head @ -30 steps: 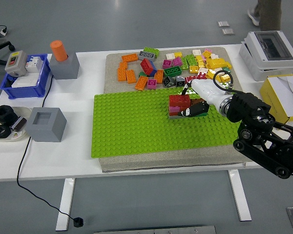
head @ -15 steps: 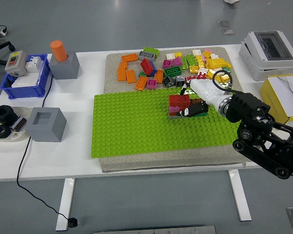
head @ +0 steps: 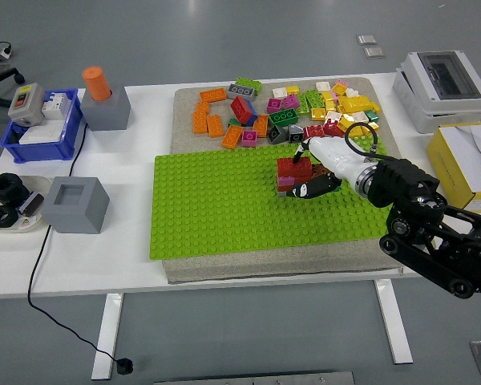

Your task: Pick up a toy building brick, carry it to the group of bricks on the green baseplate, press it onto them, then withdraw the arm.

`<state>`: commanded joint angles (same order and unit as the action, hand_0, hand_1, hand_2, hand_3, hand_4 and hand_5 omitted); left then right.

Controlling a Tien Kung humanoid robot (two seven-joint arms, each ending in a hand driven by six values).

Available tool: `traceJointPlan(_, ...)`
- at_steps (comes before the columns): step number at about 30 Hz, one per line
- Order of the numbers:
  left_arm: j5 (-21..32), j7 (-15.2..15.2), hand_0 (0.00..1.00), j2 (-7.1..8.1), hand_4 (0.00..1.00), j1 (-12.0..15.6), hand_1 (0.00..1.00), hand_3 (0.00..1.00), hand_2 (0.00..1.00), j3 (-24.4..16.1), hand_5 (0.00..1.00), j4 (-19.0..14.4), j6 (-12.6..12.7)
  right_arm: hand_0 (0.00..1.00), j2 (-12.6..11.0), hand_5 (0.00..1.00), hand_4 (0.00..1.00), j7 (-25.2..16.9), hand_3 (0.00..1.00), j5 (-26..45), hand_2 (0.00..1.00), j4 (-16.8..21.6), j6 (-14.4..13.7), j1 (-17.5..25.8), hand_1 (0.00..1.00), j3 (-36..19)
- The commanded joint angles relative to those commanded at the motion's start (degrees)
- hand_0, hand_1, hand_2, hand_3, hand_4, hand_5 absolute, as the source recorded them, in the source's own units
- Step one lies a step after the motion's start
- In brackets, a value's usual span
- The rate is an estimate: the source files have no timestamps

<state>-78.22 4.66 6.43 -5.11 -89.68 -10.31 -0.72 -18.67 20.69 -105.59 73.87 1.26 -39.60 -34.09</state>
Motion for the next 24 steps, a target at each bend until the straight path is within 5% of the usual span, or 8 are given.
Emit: traceJointPlan(24,0.0,0.0,0.635,-0.15,0.648,0.2,0.623,0.586,0.58,0.0,0.22,0.0,0.0,0.888,0.3,0.424,0.917,-0.3,0.65,0.4,0.872,-0.8,-0.3,0.5,0.84,0.8)
